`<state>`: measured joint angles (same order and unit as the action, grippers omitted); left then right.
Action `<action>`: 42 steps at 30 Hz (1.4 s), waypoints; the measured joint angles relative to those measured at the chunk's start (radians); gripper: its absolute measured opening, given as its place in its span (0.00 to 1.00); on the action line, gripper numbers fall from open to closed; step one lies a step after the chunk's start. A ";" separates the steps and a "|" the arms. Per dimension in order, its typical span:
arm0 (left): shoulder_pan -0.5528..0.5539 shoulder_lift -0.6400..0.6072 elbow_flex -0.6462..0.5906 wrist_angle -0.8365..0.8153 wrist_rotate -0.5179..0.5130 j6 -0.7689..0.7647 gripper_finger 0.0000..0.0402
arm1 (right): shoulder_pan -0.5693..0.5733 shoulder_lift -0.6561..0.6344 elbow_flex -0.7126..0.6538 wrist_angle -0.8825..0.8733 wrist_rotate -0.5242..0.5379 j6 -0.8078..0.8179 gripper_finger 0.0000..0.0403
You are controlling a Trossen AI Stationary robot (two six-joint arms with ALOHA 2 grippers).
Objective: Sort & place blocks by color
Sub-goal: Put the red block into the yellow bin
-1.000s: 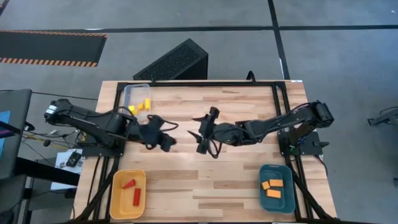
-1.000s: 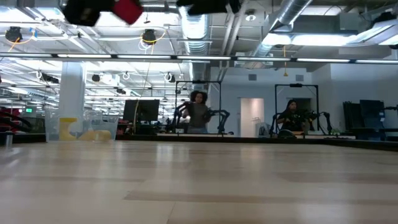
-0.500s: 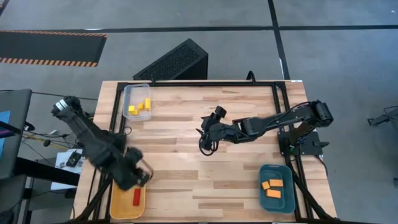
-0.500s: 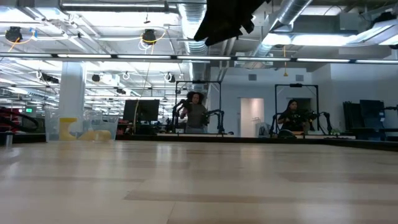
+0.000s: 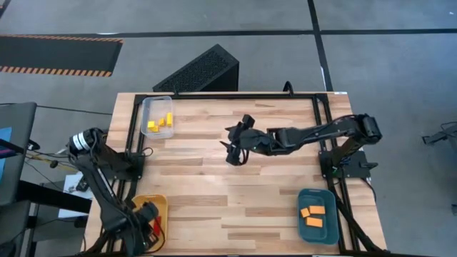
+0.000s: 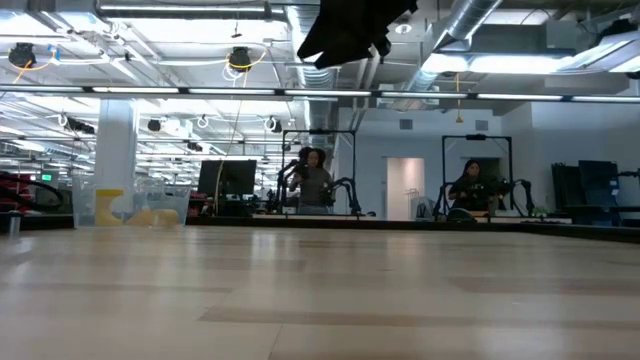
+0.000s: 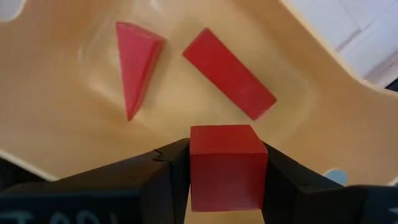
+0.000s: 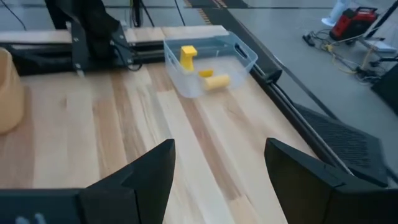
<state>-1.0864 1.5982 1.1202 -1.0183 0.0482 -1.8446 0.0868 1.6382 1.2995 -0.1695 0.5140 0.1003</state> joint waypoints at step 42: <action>0.008 -0.006 -0.197 0.249 0.135 0.150 0.54 | -0.017 0.001 0.000 0.095 -0.098 0.029 0.67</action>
<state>-1.0786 1.5925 0.9236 -0.7693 0.1832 -1.6950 0.0696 1.6390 1.2995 -0.0746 0.4160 0.1288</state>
